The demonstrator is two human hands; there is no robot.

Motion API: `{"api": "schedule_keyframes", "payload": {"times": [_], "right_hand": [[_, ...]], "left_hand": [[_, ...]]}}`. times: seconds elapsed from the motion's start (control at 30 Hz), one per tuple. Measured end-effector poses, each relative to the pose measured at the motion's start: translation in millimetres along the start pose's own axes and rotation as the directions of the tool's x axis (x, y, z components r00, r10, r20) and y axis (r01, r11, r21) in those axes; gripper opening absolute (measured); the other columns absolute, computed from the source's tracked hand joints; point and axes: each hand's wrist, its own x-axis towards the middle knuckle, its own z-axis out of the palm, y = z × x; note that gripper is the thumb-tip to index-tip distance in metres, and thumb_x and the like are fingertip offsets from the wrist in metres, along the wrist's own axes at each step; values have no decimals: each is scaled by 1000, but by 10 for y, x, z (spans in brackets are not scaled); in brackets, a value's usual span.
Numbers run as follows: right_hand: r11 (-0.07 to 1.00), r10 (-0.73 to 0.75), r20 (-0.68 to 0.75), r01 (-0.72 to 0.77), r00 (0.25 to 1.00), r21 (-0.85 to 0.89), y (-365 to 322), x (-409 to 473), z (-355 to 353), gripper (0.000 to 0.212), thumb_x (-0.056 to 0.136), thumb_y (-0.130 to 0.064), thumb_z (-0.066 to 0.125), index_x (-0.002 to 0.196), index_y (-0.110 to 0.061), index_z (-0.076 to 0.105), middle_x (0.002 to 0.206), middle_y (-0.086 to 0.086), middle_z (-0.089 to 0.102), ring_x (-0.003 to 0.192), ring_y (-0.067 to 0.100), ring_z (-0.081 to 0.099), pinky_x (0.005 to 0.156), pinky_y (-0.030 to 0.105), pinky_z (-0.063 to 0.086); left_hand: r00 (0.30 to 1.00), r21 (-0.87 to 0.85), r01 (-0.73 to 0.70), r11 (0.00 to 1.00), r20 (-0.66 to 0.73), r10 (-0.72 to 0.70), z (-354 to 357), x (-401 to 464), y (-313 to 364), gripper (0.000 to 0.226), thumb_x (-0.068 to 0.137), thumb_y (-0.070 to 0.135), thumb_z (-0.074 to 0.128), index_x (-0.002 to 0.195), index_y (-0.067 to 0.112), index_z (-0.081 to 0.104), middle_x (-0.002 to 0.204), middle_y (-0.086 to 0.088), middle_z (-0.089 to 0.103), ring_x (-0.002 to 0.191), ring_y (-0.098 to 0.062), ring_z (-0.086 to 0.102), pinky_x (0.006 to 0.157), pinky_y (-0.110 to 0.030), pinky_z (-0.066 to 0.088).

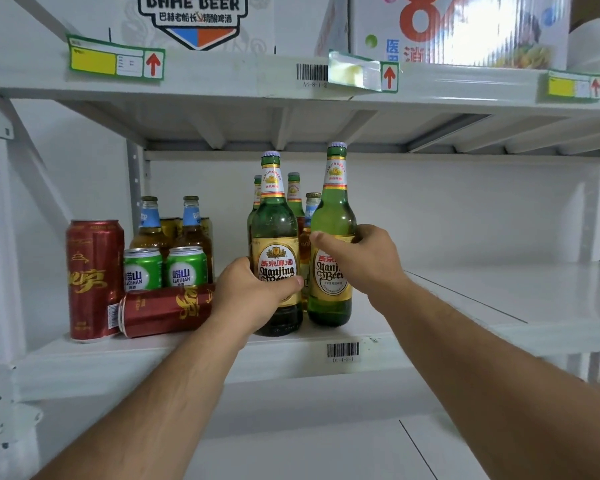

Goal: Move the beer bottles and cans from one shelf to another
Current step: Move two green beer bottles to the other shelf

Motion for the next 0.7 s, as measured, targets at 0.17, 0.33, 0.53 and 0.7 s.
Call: {"api": "schedule_keyframes", "payload": {"times": [0.17,0.33,0.53,0.7], "right_hand": [[999,-19,-19,19,1000,28,-111,-97,-261,33,72,-48,83,90,-26,67,87,-5,75,82,16,74,75,39,62],[1000,-15,-68,16,998,11,-155,-271,-633,36,74,-46,82,97,-23,67,90,-4,74,82,15,73,77,39,61],[999,-30,-128,27,991,-22,-174,-484,-1328,33,75,-44,82,95,-23,68,87,-5,74,78,12,74,71,33,60],[999,-31,-178,23,983,-48,-106,-621,-2076,31,75,-43,82,93,-22,70,85,-5,75,76,10,74,65,29,57]], "left_hand": [[998,-61,-31,998,54,34,-16,-104,88,56,66,36,94,113,21,68,101,6,73,94,-16,70,78,-35,59],[991,-105,-43,994,118,55,82,-282,173,54,66,32,94,113,23,69,103,7,75,97,-16,71,83,-38,59],[975,-137,-54,989,206,82,491,-637,403,59,64,36,95,114,23,68,106,6,74,100,-18,70,91,-47,59],[952,-171,-70,983,283,117,1056,-1042,770,62,69,34,93,122,20,64,111,4,72,104,-20,69,93,-46,58]]}}
